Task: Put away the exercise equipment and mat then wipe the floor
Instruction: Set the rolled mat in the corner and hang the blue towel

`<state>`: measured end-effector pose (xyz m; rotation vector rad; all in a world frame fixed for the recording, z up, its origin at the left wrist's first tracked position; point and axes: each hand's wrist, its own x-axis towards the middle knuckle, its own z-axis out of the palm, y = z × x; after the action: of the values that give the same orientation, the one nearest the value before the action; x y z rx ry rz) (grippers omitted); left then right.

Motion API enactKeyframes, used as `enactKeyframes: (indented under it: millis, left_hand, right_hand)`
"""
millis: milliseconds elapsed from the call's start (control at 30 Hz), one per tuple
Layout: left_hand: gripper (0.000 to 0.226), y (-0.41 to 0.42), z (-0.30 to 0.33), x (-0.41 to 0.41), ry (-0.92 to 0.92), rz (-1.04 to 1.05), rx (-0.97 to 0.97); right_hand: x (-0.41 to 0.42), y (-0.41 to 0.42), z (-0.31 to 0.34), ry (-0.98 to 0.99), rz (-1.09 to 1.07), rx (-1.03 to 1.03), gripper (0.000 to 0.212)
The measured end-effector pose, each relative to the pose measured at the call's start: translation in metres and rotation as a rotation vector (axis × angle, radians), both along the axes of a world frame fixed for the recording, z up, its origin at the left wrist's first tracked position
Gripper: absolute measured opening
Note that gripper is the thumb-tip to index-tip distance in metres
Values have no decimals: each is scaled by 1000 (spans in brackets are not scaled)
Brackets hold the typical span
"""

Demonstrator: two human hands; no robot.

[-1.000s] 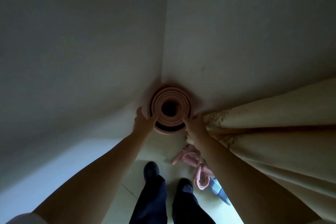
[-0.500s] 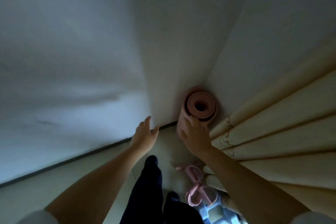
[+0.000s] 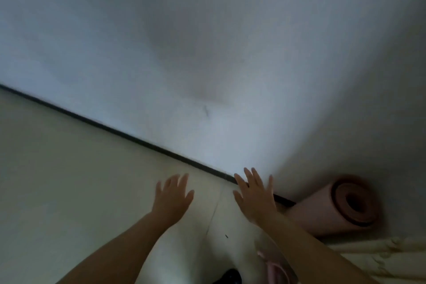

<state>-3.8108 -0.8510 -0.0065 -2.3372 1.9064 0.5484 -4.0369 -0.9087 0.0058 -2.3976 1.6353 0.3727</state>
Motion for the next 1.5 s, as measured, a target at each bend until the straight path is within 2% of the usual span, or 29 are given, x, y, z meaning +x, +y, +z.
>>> enactKeyframes:
  millis: [67, 100, 167, 233, 433, 500, 600, 667, 733, 900, 1000, 1033, 1300, 1400, 1500]
  left_hand:
    - [82, 34, 9, 43, -10, 103, -43]
    - [85, 51, 14, 62, -11, 151, -51]
    - [97, 91, 21, 104, -17, 242, -20]
    - [96, 139, 23, 149, -20, 331, 1]
    - [104, 290, 30, 270, -83, 560, 19]
    - [100, 330, 37, 303, -79, 656, 20]
    - [83, 389, 45, 352, -97, 775, 15]
    - [68, 414, 44, 382, -109, 830, 11]
    - [59, 426, 43, 407, -101, 881, 5]
    - [58, 423, 37, 463, -74, 893, -34]
    - [57, 414, 37, 510, -72, 888, -80]
    - [57, 411, 38, 530, -77, 894, -89]
    - [55, 411, 49, 695, -87, 1137, -58]
    - [55, 428, 51, 739, -55, 1215, -35]
    - [55, 453, 49, 781, -45, 1289, -23]
  right_hand:
    - [47, 9, -6, 12, 142, 13, 112]
    - [70, 17, -3, -16, 182, 11, 115]
    - [124, 38, 4, -49, 271, 6, 99]
    - [180, 67, 9, -56, 359, 18, 86]
    - [331, 172, 8, -75, 585, 43, 93]
    - [370, 200, 9, -89, 649, 36, 92]
    - [439, 243, 17, -113, 777, 6, 119]
    - [477, 265, 26, -133, 847, -24, 112]
    - [508, 278, 33, -144, 913, -33, 95]
    - [582, 273, 34, -85, 1019, -97, 85]
    - [639, 258, 33, -75, 1013, -103, 59]
    - [661, 253, 33, -82, 1015, -104, 57]
    - [853, 234, 40, -114, 1143, -71, 77]
    - [921, 242, 43, -77, 1215, -11, 56]
    - [986, 266, 40, -112, 1289, 19, 54]
